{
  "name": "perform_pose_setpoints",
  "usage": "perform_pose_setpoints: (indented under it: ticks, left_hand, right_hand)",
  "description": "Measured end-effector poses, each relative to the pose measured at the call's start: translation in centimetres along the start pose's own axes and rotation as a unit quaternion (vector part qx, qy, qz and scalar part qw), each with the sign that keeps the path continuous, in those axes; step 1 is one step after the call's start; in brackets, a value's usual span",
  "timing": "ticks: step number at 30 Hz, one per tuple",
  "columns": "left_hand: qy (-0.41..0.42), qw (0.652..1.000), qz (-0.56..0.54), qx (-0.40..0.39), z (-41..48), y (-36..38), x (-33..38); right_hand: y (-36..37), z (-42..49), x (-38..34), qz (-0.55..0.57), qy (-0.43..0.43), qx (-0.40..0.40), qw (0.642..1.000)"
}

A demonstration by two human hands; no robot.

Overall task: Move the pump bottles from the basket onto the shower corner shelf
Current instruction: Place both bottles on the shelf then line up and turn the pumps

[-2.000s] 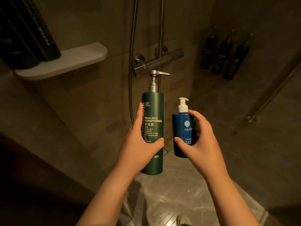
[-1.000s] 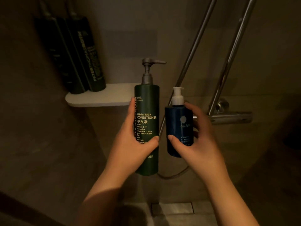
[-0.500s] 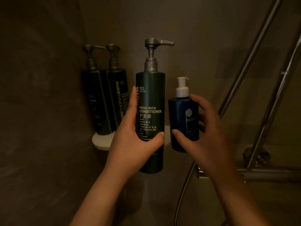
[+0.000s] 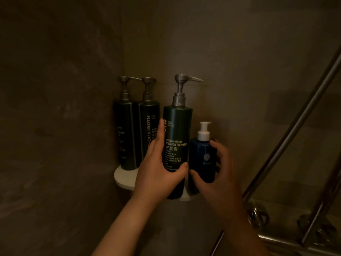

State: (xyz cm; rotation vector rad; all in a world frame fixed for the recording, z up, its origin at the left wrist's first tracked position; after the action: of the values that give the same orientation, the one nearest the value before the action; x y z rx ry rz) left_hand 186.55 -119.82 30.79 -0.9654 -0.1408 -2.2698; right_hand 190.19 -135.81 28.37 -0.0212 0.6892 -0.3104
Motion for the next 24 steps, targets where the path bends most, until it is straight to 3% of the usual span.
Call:
perform_pose_setpoints:
  ticks: [6,19,24]
  left_hand:
    - [-0.021,1.000,0.009,0.019,0.2,0.5,-1.3]
    - [0.015,0.998,0.041,0.047,0.4,1.8,-3.2]
    - [0.045,0.994,0.072,0.066,-0.9,1.4,-3.1]
  right_hand:
    - [1.1,-0.1,0.8,0.005,0.007,-0.006,1.000]
    - [2.1,-0.6,1.7,-0.010,-0.039,0.043,0.998]
    - [1.7,-1.4,1.3,-0.080,-0.055,0.041,0.994]
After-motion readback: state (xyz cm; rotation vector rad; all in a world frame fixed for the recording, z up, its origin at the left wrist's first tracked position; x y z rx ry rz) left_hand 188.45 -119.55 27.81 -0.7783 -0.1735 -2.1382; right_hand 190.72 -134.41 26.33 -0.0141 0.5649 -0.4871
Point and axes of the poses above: each hand's wrist, its own z-axis towards the middle knuckle, its own y-axis out of the palm, x = y × z, the point moved 5 cm from there along z, towards the middle knuckle, and after that the axes turned 12 degrees about x, right-handed, at the moved point
